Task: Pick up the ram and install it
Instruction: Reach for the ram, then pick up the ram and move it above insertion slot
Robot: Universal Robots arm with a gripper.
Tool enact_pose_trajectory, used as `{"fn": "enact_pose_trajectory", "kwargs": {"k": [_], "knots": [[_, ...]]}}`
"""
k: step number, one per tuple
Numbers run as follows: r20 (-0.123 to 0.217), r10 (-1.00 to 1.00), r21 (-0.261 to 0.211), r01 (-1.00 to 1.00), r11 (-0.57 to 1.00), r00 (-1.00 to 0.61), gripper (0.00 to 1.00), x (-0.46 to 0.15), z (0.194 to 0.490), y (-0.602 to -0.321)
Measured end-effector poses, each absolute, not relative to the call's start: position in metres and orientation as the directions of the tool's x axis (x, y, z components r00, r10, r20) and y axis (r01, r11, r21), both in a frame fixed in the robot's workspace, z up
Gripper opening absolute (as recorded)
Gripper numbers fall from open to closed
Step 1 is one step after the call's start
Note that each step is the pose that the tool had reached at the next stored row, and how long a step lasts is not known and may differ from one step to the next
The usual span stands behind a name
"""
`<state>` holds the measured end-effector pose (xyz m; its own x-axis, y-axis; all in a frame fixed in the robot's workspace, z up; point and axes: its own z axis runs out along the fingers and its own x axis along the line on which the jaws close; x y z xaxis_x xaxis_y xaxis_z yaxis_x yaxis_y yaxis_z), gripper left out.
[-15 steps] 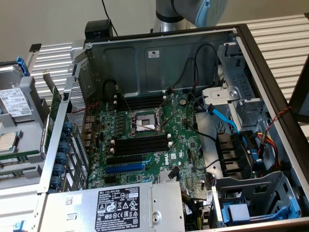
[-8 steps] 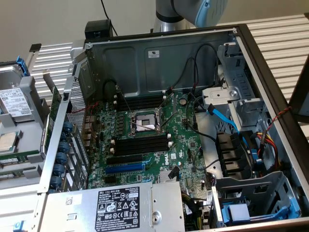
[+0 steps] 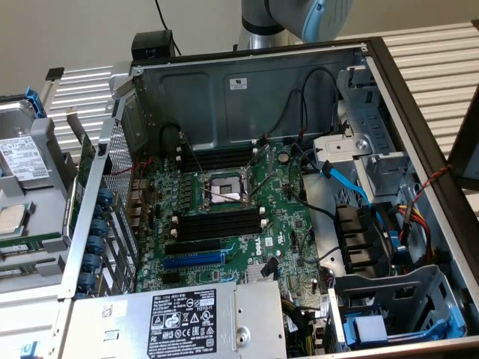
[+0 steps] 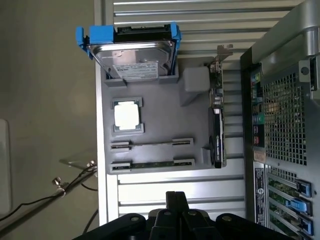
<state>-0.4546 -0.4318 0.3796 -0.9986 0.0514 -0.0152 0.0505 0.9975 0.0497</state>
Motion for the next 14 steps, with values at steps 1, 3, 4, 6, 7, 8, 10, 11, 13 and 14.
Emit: {"fn": "enact_pose_trajectory", "kwargs": {"k": [1,3,4,6,7,8,10,11,13,14], "knots": [[-0.015,0.05,0.05,0.049,0.998,-0.999,0.11,-0.4554,0.3793,-0.4317],[-0.015,0.048,0.05,0.048,0.998,-0.999,0.11,-0.4559,0.3789,-0.4318],[-0.015,0.048,0.05,0.047,0.998,-0.999,0.11,-0.4562,0.3788,-0.4318],[-0.015,0.047,0.05,0.046,0.998,-0.999,0.11,-0.4564,0.3786,-0.4317],[-0.015,0.046,0.05,0.046,0.998,-0.999,0.11,-0.4565,0.3785,-0.4318],[-0.015,0.046,0.05,0.045,0.998,-0.999,0.11,-0.4566,0.3785,-0.4318],[-0.015,0.046,0.05,0.045,0.998,-0.999,0.11,-0.4567,0.3784,-0.4317],[-0.015,0.046,0.05,0.045,0.998,-0.999,0.11,-0.4567,0.3784,-0.4317],[-0.015,0.026,0.049,0.026,0.998,-1.0,0.11,-0.4569,0.3783,-0.4317],[-0.015,0.009,0.049,0.008,0.999,-1.0,0.11,-0.457,0.3781,-0.4316]]}}
